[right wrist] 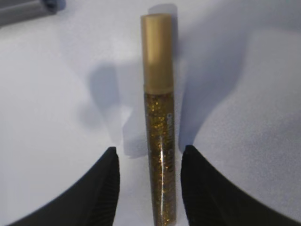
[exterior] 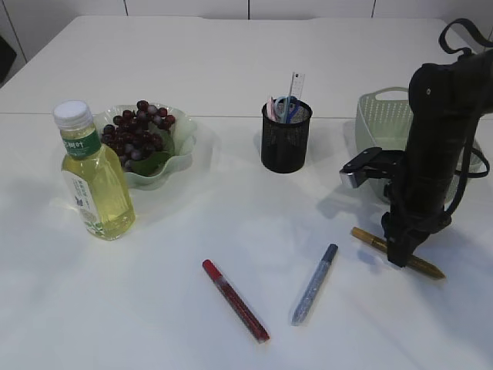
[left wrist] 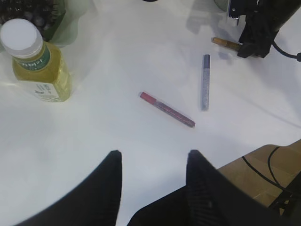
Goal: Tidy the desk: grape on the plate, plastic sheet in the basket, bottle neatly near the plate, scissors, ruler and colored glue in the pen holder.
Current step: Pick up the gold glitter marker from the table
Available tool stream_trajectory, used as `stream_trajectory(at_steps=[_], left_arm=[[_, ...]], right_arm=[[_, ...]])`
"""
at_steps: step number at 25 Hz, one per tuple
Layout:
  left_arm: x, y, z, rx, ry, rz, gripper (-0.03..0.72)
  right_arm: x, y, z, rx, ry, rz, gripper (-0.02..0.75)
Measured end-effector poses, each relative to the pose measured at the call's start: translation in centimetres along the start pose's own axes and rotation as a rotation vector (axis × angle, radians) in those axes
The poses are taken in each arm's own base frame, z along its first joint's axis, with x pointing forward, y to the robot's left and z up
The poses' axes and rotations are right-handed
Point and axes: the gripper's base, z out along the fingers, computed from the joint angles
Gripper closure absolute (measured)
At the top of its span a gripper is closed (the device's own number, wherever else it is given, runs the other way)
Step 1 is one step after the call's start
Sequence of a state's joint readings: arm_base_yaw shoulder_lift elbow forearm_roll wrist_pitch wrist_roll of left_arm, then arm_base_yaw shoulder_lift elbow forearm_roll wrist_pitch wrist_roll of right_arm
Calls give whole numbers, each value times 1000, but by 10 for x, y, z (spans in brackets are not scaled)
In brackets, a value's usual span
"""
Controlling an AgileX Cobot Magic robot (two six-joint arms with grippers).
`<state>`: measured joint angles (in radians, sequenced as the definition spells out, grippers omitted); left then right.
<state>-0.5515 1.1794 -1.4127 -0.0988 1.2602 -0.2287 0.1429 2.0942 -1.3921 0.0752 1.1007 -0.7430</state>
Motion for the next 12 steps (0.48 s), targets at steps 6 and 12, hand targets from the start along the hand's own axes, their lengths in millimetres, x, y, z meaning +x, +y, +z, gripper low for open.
stream_trajectory(at_steps=[6,12], left_arm=[[0,0,0,0,0,0,357],[0,0,0,0,0,0,357]], right_arm=[[0,-1,1,7,0,10,384],[-1,-2,6,7,9,23,383]])
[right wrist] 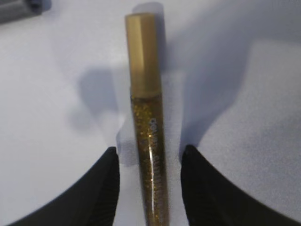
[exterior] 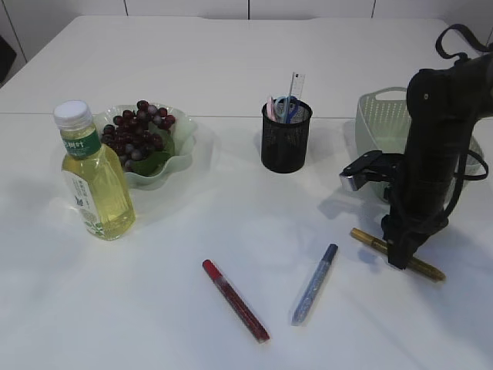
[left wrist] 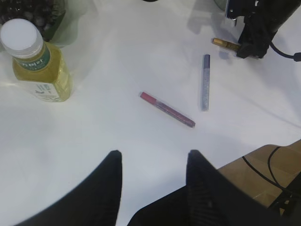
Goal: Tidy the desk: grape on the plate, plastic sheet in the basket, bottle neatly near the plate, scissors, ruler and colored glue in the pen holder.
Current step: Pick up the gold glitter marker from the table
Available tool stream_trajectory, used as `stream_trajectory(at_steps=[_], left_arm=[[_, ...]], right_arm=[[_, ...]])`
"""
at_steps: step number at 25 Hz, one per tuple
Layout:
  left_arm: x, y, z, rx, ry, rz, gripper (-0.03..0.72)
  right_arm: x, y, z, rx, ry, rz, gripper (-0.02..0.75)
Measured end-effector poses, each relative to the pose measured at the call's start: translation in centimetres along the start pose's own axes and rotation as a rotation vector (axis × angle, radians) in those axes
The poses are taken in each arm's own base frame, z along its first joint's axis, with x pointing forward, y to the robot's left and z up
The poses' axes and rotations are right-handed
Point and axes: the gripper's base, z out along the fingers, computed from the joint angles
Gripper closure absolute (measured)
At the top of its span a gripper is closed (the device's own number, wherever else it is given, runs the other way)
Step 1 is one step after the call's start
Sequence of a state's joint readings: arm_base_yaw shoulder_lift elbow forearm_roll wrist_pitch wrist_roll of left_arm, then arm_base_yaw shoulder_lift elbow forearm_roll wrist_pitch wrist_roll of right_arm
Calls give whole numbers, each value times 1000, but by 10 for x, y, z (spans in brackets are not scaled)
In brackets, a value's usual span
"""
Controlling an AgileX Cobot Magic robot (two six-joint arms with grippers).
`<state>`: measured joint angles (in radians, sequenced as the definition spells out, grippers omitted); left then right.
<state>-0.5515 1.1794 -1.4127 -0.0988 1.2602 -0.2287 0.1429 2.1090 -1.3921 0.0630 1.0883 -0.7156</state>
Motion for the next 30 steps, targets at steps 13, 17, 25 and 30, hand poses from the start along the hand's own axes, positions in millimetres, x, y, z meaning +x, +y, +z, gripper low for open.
stream_trajectory(at_steps=[13,17,25,30], left_arm=[[0,0,0,0,0,0,357],[0,0,0,0,0,0,357],[0,0,0,0,0,0,356],[0,0,0,0,0,1,357]], right_arm=[[0,-1,2,2,7,22,384],[0,-1,2,3,8,25,395],[0,-1,2,6,7,34,407],[0,-1,2,7,5,56,407]])
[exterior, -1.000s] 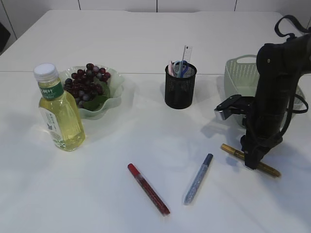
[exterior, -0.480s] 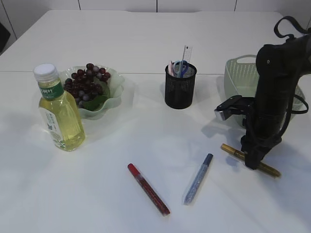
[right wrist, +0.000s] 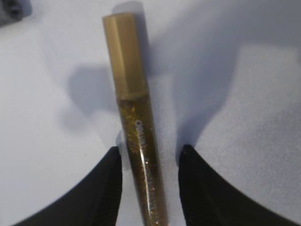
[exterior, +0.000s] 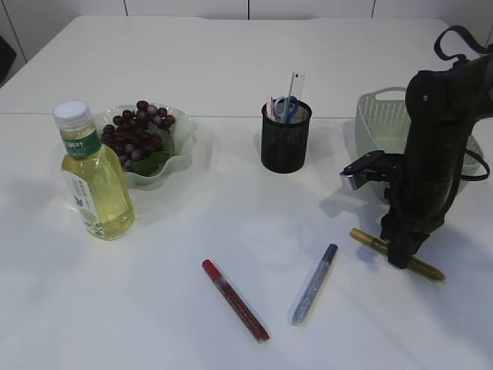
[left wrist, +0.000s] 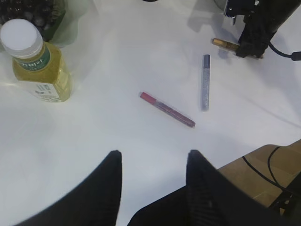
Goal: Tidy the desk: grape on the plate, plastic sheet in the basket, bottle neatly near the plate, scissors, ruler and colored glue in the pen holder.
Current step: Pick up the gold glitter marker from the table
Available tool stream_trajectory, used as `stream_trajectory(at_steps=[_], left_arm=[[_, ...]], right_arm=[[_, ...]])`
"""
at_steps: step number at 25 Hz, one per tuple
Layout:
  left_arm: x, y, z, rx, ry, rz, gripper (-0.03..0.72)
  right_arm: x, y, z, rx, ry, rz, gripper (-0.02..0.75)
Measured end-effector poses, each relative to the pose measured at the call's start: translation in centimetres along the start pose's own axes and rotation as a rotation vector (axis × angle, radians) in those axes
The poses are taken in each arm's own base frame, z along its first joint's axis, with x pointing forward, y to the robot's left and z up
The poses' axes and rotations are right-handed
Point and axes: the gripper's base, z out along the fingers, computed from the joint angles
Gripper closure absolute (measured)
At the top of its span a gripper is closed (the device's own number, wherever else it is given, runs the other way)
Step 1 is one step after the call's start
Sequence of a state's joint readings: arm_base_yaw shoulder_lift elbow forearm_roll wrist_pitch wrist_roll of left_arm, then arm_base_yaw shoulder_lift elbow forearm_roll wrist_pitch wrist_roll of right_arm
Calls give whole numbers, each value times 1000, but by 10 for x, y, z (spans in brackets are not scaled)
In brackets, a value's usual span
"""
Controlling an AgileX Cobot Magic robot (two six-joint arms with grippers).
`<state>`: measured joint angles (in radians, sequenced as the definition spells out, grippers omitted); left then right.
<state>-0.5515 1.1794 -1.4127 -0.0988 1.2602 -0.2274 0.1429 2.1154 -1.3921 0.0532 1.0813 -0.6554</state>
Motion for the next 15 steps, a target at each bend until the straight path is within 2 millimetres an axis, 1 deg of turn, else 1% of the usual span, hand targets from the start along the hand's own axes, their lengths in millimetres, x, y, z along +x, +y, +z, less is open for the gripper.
stream_trajectory(at_steps=[4,10,13,15], left_arm=[[0,1,0,-7,-2,2,357],[0,1,0,-10,-2,3,356],[0,1,0,-10,-2,3,356],[0,1,0,-10,-2,3,356]], right_arm=[[0,0,0,2,-2,17,411],[0,0,0,5,-3,22,479],[0,0,1,4,-2,26,492],[0,0,1,4,-2,58,494]])
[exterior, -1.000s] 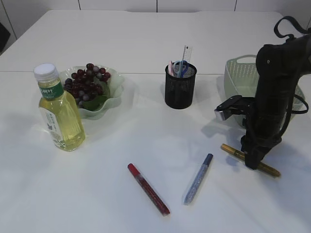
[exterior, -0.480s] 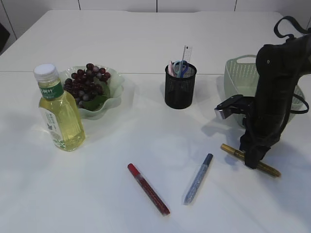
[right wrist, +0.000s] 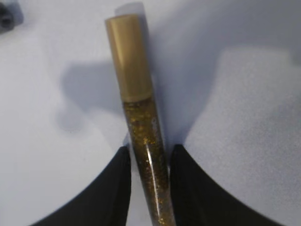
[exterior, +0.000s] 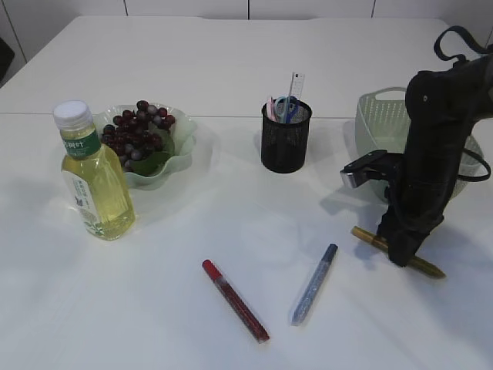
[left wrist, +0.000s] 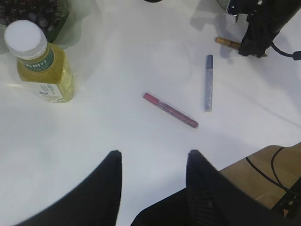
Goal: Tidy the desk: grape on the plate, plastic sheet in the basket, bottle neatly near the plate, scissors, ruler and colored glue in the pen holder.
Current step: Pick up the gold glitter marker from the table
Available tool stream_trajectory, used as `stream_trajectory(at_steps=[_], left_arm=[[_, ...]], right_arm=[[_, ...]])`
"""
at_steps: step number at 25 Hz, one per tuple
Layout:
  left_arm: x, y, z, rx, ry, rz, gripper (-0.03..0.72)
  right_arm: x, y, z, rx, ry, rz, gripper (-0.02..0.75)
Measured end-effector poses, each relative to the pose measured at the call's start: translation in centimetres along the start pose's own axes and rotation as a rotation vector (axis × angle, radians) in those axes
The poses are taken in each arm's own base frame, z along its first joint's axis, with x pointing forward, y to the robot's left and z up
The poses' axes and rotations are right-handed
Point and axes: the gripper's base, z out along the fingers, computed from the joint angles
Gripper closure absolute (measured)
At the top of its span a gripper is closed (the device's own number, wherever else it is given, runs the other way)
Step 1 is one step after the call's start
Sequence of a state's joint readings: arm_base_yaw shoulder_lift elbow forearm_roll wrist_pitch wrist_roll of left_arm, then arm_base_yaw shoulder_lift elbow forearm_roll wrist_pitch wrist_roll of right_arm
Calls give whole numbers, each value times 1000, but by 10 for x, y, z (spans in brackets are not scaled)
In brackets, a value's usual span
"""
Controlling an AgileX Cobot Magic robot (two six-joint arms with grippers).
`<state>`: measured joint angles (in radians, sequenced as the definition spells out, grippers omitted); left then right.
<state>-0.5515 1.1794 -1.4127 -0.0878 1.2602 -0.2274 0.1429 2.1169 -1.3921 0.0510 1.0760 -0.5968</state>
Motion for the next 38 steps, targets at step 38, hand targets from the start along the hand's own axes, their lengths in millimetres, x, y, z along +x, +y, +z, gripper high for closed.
stream_trajectory(at_steps=[38], left_arm=[[0,0,0,-3,-1,1,357]], right_arm=[[-23,5,-36,-137,-107,241,626]])
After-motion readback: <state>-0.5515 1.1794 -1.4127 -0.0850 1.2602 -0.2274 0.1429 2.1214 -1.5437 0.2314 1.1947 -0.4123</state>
